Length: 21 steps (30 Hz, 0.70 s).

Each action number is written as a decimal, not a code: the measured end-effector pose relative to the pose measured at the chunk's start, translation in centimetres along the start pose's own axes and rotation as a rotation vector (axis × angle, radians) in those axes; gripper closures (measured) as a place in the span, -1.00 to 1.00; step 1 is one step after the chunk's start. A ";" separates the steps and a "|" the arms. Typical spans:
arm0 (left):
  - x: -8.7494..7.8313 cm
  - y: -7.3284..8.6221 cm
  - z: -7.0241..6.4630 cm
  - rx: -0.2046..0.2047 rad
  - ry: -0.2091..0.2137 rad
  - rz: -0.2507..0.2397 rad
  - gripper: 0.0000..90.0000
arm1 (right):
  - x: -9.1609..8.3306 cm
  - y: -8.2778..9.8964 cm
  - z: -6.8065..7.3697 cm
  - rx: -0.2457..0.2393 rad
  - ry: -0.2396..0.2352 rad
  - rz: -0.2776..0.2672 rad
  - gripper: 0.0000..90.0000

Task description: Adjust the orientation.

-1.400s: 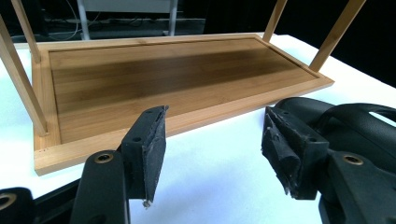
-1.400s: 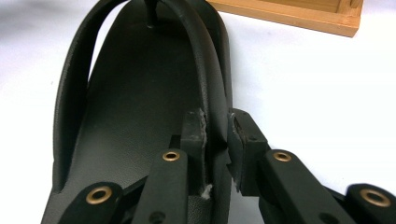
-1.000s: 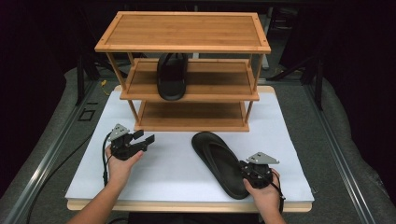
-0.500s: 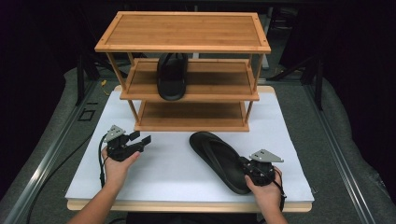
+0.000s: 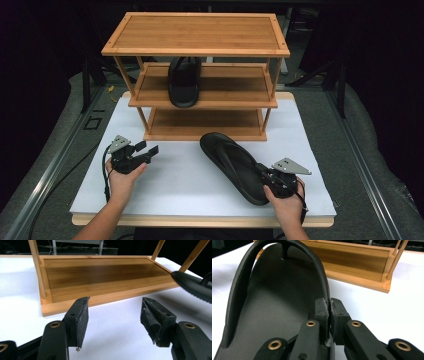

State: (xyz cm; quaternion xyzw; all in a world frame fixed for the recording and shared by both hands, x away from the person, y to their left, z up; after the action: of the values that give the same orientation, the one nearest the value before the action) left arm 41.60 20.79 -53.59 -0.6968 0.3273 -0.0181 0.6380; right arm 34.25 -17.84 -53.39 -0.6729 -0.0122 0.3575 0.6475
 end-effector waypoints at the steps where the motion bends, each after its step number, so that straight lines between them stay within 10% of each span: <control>1: 0.0 0.0 0.1 -0.003 -0.003 0.001 -0.12 | -0.1 -0.1 0.0 0.006 -0.002 -0.009 0.89; 21: 0.0 0.3 0.3 -0.034 -0.017 0.006 -0.13 | -2.8 -3.3 1.3 -0.005 -0.052 -0.122 0.89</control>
State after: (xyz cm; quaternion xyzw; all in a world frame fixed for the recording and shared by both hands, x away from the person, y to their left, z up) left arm 41.55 21.05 -53.88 -0.7066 0.3240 -0.0048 0.6291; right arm 33.02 -17.49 -49.03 -0.6630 -0.0709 0.3345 0.6659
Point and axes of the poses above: each handheld gripper's, and its own axes: x roughly forward along the jaws, y roughly out of its underside, z roughly to its left, the point moved 8 cm from there along x, roughly forward along the jaws, and after that the axes turned 2 degrees about -y, right-handed, at the moved point
